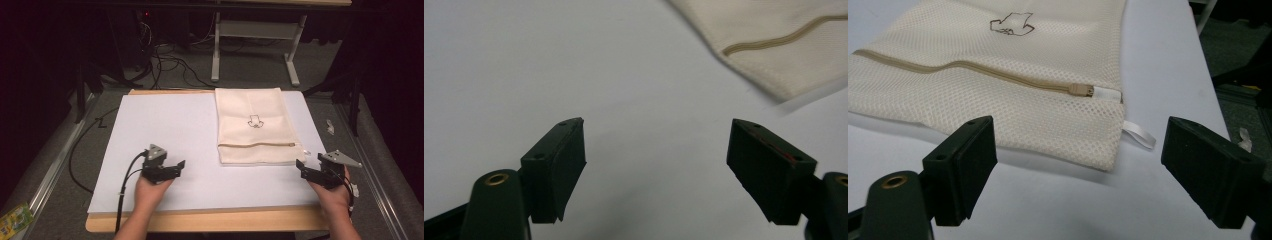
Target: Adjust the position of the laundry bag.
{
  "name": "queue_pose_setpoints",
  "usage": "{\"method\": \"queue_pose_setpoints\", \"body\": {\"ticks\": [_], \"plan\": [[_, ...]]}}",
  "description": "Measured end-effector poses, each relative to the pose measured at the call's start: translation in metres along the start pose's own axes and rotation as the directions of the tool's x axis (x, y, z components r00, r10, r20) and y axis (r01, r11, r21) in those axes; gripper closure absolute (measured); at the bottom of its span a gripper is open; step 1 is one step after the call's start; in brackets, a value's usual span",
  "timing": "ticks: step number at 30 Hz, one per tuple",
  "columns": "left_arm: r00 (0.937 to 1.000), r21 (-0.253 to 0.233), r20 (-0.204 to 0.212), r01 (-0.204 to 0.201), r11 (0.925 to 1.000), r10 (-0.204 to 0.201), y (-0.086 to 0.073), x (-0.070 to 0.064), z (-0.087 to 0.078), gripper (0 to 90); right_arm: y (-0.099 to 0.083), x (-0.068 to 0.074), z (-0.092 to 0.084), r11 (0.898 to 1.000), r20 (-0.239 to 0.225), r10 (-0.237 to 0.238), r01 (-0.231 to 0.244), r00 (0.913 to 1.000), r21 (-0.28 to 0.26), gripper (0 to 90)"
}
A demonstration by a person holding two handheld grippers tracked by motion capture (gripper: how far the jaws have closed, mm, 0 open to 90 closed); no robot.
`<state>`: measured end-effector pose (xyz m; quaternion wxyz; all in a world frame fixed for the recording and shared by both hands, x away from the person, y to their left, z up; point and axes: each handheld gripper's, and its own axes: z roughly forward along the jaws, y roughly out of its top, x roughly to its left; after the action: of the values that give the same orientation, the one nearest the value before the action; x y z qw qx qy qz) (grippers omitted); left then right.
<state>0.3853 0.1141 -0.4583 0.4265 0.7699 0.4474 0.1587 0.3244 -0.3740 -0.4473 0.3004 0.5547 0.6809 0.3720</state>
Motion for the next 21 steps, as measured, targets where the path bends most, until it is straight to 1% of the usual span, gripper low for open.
{"method": "queue_pose_setpoints", "body": {"ticks": [1, 2, 3, 4, 5, 6, 7, 8, 9, 10, 11, 12, 13, 14, 15, 16, 17, 19, 20, 21], "plan": [[1.0, 0.0, 0.0, 0.0, 1.0, 0.0, 0.0, 0.0, 0.0, 25.3, 0.0, 0.0, 0.001, 1.0, -0.007, -0.014, 0.014, 0.9999, 0.005, 15.2], [0.9994, 0.009, 0.035, -0.004, 1.0, 0.004, 0.006, -0.018, 0.02, 25.8, 0.0, 0.0, 0.002, 1.0, -0.015, -0.013, 0.013, 0.9998, 0.008, 15.3], [0.9994, 0.009, 0.035, -0.004, 1.0, 0.004, 0.006, -0.018, 0.02, 26.2, 0.0, 0.0, 0.002, 1.0, -0.015, -0.013, 0.013, 0.9998, 0.008, 15.3], [0.9984, 0.016, 0.057, -0.006, 0.9999, 0.005, 0.009, -0.027, 0.03, 26.2, 0.0, 0.001, 0.002, 1.0, -0.019, -0.019, 0.02, 0.9996, 0.009, 15.5], [0.9976, 0.015, 0.068, -0.008, 0.9999, 0.007, 0.012, -0.037, 0.04, 26.9, 0.0, 0.001, 0.003, 1.0, -0.019, -0.027, 0.028, 0.9994, 0.011, 15.7], [0.9973, 0.021, 0.072, -0.016, 0.9996, 0.015, 0.02, -0.054, 0.058, 27.2, 0.0, 0.001, 0.002, 0.999, -0.024, -0.031, 0.031, 0.9992, 0.01, 15.9], [0.9973, 0.021, 0.072, -0.016, 0.9996, 0.015, 0.02, -0.054, 0.058, 27.3, 0.0, 0.001, 0.002, 0.999, -0.024, -0.031, 0.031, 0.9992, 0.01, 15.9], [0.9954, 0.034, 0.093, -0.027, 0.9991, 0.024, 0.028, -0.067, 0.075, 28.6, 0.0, 0.001, 0.002, 0.999, -0.029, -0.032, 0.032, 0.9991, 0.007, 16.3], [0.9954, 0.034, 0.093, -0.027, 0.9991, 0.024, 0.028, -0.067, 0.075, 29.4, 0.0, 0.001, 0.002, 0.999, -0.029, -0.032, 0.032, 0.9991, 0.007, 16.3], [0.9952, 0.049, 0.09, -0.044, 0.9978, 0.039, 0.031, -0.073, 0.082, 29.4, 0.0, 0.001, 0.002, 1.0, -0.032, -0.028, 0.029, 0.9991, 0.007, 16.7], [0.996, 0.068, 0.074, -0.056, 0.9961, 0.051, 0.034, -0.077, 0.09, 31.9, 0.0, 0.001, 0.003, 1.0, -0.036, -0.028, 0.028, 0.999, 0.008, 16.8], [0.9972, 0.087, 0.06, -0.05, 0.9949, 0.045, 0.036, -0.078, 0.096, 40.9, 0.0, 0.001, 0.003, 0.999, -0.039, -0.031, 0.031, 0.9988, 0.01, 17.1], [0.9974, 0.096, 0.067, -0.03, 0.9949, 0.024, 0.037, -0.077, 0.101, 40.9, 0.0, 0.001, 0.003, 0.999, -0.039, -0.031, 0.031, 0.9988, 0.01, 17.1], [0.9972, 0.091, 0.074, -0.019, 0.9956, 0.012, 0.037, -0.076, 0.106, 51.4, 0.0, 0.002, 0.004, 0.999, -0.041, -0.044, 0.044, 0.9982, 0.009, 17.3], [0.9972, 0.091, 0.074, -0.019, 0.9956, 0.012, 0.037, -0.076, 0.106, 56.2, 0.0, 0.002, 0.004, 0.999, -0.041, -0.044, 0.044, 0.9982, 0.009, 17.3], [0.9981, 0.088, 0.054, -0.033, 0.9955, 0.029, 0.037, -0.076, 0.108, 60.9, 0.0, 0.002, 0.004, 0.999, -0.046, -0.041, 0.041, 0.9981, 0.006, 17.7], [0.9981, 0.088, 0.054, -0.033, 0.9955, 0.029, 0.037, -0.076, 0.108, 67.2, 0.0, 0.002, 0.004, 0.999, -0.046, -0.041, 0.041, 0.9981, 0.006, 17.7], [0.995, 0.096, 0.075, -0.074, 0.9927, 0.067, 0.036, -0.078, 0.106, 83.0, 0.001, 0.003, 0.004, 0.999, -0.053, -0.041, 0.041, 0.9978, 0.003, 18.5], [0.995, 0.096, 0.075, -0.074, 0.9927, 0.067, 0.036, -0.078, 0.106, 86.9, 0.001, 0.003, 0.004, 0.999, -0.053, -0.041, 0.041, 0.9978, 0.003, 18.5], [0.9943, 0.095, 0.071, -0.086, 0.9917, 0.08, 0.035, -0.079, 0.105, 86.9, 0.001, 0.003, 0.004, 0.999, -0.054, -0.042, 0.042, 0.9977, 0.002, 18.7]]}}
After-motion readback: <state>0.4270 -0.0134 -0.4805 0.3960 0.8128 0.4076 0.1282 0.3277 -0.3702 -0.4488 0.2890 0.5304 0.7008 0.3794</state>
